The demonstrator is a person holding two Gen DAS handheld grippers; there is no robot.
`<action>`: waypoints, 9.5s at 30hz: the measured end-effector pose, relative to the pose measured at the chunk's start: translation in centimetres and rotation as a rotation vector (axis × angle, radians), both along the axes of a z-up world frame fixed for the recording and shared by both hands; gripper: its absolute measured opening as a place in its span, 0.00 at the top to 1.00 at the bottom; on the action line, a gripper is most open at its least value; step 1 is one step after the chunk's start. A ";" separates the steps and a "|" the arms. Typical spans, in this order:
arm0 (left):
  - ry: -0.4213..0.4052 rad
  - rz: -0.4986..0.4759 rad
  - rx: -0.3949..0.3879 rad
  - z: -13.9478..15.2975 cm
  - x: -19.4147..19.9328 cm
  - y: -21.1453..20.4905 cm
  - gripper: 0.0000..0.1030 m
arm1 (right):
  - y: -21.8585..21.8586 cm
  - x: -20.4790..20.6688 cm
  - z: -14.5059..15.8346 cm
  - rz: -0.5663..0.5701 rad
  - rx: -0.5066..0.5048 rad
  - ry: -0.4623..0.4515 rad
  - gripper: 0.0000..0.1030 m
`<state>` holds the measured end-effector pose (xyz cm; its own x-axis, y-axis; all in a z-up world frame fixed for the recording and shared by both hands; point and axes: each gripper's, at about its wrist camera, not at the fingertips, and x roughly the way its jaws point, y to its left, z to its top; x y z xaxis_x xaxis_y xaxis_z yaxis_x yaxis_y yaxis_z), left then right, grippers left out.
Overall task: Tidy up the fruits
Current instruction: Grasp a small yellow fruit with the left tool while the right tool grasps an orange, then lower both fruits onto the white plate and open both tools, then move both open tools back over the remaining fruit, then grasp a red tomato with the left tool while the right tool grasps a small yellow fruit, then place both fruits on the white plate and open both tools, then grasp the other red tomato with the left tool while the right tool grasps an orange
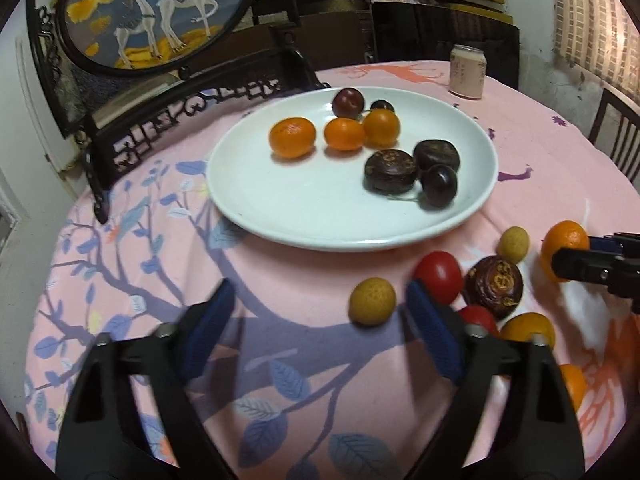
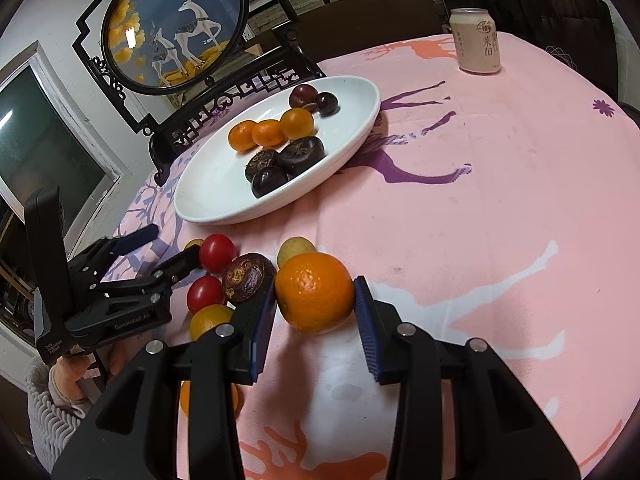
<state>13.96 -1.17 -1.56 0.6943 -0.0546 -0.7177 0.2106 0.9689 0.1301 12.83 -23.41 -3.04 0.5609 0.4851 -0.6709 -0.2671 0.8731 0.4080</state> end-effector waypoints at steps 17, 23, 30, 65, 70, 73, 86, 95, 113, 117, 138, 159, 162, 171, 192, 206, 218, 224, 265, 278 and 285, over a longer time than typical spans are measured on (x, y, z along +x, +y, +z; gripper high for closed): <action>0.067 -0.089 -0.063 -0.6 -0.1 -1.2 0.76 | -0.1 0.1 0.1 0.002 0.000 0.003 0.62; 0.054 -0.081 -0.082 -0.1 -1.5 -0.9 0.76 | -0.3 0.1 0.1 -0.004 0.001 -0.003 0.62; -0.051 -0.048 -0.139 3.4 -3.5 0.4 0.76 | -1.7 0.0 0.8 -0.055 0.044 -0.022 0.62; -0.044 0.138 -0.200 3.2 0.4 3.5 0.11 | 1.5 4.0 5.5 -0.025 0.002 -0.158 0.44; -0.035 0.121 -0.135 2.5 -2.0 2.4 0.05 | 1.9 0.9 4.5 0.010 -0.040 -0.151 0.42; -0.050 0.084 -0.148 2.7 -2.7 1.8 0.04 | 1.3 0.1 4.0 -0.008 -0.044 -0.131 0.42; 0.000 -0.029 -0.103 1.2 -1.4 -2.1 0.04 | -1.5 0.8 3.3 -0.093 0.043 -0.060 0.42; 0.080 0.029 -0.134 0.0 1.0 -1.1 0.02 | -1.3 0.9 3.2 -0.084 0.044 -0.047 0.42; 0.043 0.173 -0.194 1.3 -3.1 5.0 0.02 | -1.5 0.6 3.4 -0.078 0.063 -0.056 0.42; 0.035 0.127 -0.184 1.4 -4.0 4.2 0.02 | -1.5 0.6 3.4 -0.078 0.062 -0.060 0.42; 0.001 0.108 -0.050 0.5 -3.8 2.5 0.03 | -1.4 0.4 3.5 -0.073 0.058 -0.070 0.42; 0.194 -0.225 -0.399 -0.7 -2.2 -0.1 0.44 | -0.8 0.7 3.0 -0.054 0.027 -0.062 0.42; 0.206 -0.233 -0.422 -0.6 -2.8 0.0 0.47 | -1.0 0.9 2.8 -0.054 0.039 -0.047 0.42; 0.262 -0.135 -0.582 -1.0 -2.4 4.1 0.49 | -1.6 1.0 2.9 -0.067 0.067 -0.041 0.42; 0.096 -0.096 -0.115 -1.0 -4.6 0.4 0.58 | -1.1 0.7 3.2 -0.046 0.047 -0.056 0.42; 0.075 -0.037 -0.136 -0.4 -4.1 1.2 0.70 | 2.1 1.7 0.8 0.028 -0.055 -0.008 0.56; 0.094 -0.036 -0.128 -0.8 -3.6 0.9 0.70 | 1.5 3.7 -1.0 0.008 0.110 0.096 0.75; 0.016 -0.013 -0.130 0.8 -4.3 1.3 0.70 | 1.5 1.6 1.9 -0.030 -0.028 -0.074 0.76; -0.132 0.182 -0.107 3.2 -5.1 3.3 0.02 | 5.4 -7.7 2.6 0.162 -0.197 -0.248 0.44; -0.093 0.174 -0.135 2.7 -6.8 3.3 0.02 | 7.4 -7.8 0.0 0.251 -0.246 -0.136 0.48; -0.090 0.117 -0.094 2.4 -7.3 1.9 0.02 | 6.2 -6.8 0.1 0.215 -0.185 -0.114 0.63</action>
<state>6.62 0.70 0.88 0.7612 -0.0335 -0.6477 0.0874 0.9949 0.0512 6.07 -17.20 -2.89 0.5352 0.4761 -0.6978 -0.4887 0.8483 0.2040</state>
